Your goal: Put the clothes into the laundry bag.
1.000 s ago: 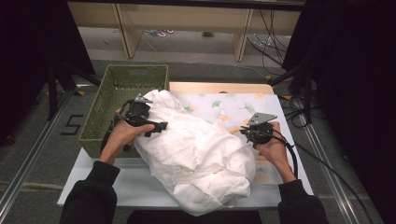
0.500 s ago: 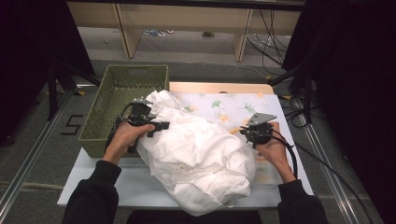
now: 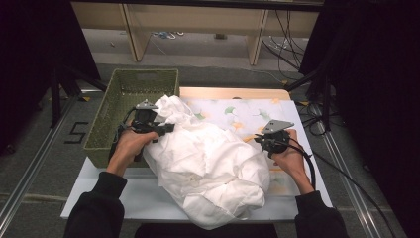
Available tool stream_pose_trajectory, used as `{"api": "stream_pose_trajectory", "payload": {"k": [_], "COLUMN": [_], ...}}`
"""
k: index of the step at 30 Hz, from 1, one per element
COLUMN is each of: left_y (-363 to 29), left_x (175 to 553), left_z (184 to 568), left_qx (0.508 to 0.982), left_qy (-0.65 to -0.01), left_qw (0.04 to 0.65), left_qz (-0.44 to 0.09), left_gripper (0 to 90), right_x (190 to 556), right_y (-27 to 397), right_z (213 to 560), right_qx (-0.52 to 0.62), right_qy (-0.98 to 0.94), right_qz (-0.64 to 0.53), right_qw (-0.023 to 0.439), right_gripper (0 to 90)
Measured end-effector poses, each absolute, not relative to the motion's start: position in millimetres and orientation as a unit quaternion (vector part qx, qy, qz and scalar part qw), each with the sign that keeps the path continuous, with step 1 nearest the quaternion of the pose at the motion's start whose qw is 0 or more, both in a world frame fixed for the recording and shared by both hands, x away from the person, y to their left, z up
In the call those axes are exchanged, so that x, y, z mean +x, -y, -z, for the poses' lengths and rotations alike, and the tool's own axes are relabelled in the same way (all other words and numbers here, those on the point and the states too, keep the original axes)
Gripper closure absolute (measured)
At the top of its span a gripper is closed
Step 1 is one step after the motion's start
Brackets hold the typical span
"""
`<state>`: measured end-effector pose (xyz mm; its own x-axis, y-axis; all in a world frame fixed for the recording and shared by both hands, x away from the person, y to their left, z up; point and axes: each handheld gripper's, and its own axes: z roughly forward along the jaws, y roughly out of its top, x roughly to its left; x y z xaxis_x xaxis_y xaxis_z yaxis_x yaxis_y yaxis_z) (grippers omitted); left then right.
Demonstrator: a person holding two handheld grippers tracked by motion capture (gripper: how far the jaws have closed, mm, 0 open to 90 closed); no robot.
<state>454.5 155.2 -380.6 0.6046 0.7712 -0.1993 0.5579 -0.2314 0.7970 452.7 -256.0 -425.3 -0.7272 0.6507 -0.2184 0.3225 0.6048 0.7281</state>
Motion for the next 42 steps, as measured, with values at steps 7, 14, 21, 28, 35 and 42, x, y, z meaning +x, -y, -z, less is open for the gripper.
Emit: {"api": "stream_pose_trajectory", "payload": {"k": [7,14,21,28,35,42], "left_y": [-113,-34,24,67,78,86], "left_x": [408,356,340,344,341,334], "left_z": [338,333,373,409,417,417], "left_qx": [0.777,0.812,0.846,0.868,0.874,0.878], "left_qy": [-0.336,-0.223,-0.182,-0.175,-0.177,-0.174], "left_qw": [0.523,0.539,0.500,0.462,0.450,0.445], "left_qz": [-0.100,-0.026,0.033,0.038,0.039,0.034], "left_gripper": [81.0,80.8,80.1,79.4,76.1,71.6], "right_x": [453,452,452,449,449,448], "right_y": [260,266,273,272,276,275], "right_z": [424,417,412,405,401,401], "right_qx": [0.285,0.293,0.301,0.297,0.296,0.302], "right_qy": [-0.859,-0.850,-0.841,-0.839,-0.836,-0.838], "right_qz": [-0.346,-0.356,-0.365,-0.373,-0.378,-0.375], "right_qw": [0.247,0.253,0.260,0.263,0.265,0.257], "right_gripper": [89.5,89.6,89.6,89.6,89.6,89.6]}}
